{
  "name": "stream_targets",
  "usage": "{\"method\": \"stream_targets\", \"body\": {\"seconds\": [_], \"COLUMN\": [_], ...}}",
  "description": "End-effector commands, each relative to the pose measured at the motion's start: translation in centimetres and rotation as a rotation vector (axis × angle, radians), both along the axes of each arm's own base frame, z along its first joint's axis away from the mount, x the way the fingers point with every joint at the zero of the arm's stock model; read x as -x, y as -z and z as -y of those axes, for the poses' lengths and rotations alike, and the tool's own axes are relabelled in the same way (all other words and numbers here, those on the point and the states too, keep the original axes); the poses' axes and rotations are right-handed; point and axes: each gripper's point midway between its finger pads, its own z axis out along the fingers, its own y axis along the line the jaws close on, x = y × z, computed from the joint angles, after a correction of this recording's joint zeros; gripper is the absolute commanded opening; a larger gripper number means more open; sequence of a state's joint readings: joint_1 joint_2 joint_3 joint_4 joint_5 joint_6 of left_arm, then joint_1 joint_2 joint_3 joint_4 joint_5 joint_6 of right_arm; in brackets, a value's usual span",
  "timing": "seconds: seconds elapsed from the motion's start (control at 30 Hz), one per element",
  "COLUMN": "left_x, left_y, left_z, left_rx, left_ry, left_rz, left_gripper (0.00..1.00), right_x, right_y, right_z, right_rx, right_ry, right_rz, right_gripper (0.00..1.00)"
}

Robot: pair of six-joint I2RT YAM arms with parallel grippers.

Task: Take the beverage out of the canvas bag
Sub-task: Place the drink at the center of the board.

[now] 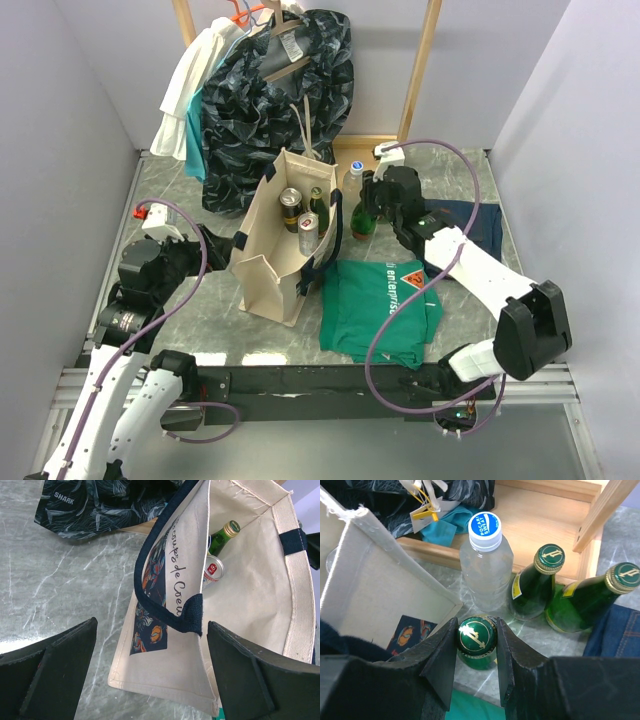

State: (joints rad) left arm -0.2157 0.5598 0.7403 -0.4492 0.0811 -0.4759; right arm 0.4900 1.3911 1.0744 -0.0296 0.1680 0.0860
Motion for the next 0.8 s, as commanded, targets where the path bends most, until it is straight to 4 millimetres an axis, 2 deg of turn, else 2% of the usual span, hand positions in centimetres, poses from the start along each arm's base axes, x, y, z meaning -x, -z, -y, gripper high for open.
{"method": "stream_targets", "body": {"seconds": [0.0,0.77], "left_x": [-0.4,-0.5], "left_y": [-1.6,-1.5], "left_z": [-0.1,-0.1], "left_rx": [0.011,0.005], "left_ry": [-0.008,-0.007], "left_rz": [0.053,0.047], "left_gripper": [0.96,0.96], "right_x": [-2.4,-4.4], "right_y": [-7.9,-4.9], "right_z": [-0.8,-3.1], "right_rx": [-0.162,-0.221], "right_ry": [0.031,0.007], "right_rz": [0.263,0.206], "right_gripper": [0.0,0.0]}}
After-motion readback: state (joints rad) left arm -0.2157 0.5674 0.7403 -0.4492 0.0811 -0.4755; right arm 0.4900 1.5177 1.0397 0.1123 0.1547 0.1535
